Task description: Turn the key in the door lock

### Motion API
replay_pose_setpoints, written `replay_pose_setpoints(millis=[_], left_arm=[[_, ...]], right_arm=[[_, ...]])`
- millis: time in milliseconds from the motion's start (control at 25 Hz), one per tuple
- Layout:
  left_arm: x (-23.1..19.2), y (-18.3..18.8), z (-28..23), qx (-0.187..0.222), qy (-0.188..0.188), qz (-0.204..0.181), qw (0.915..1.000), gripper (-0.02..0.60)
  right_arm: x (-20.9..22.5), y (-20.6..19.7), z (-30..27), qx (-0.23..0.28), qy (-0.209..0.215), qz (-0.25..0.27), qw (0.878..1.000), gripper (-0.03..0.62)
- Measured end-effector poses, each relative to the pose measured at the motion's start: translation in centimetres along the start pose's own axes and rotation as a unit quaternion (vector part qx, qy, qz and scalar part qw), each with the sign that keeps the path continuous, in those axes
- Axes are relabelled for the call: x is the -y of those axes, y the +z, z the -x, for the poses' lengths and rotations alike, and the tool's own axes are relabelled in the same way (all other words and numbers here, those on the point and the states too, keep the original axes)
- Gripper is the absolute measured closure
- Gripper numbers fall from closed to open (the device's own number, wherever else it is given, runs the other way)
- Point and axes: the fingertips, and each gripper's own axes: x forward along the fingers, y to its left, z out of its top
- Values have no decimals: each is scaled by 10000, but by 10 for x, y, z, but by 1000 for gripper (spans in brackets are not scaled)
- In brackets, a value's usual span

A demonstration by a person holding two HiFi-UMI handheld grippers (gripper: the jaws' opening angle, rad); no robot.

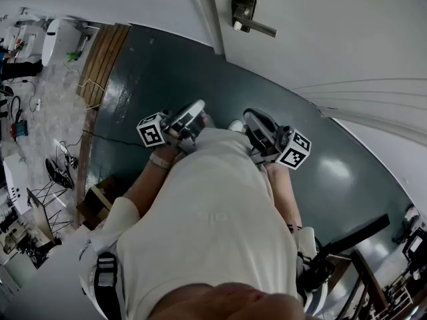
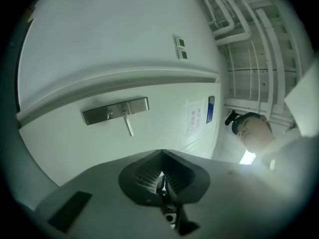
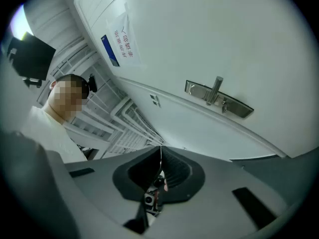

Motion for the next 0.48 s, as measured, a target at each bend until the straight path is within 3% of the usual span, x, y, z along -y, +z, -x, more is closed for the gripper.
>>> replay_pose_setpoints(millis=[360,480], left_arm=[[8,-2,-3,-180,-61,59,9998,574],[-15,40,0,-139,-90,180,9997,574]], right_arm=[[-10,5,-1,60,-245,151,9996,569],[11,8,-38,-12,-412,250,9988,569]])
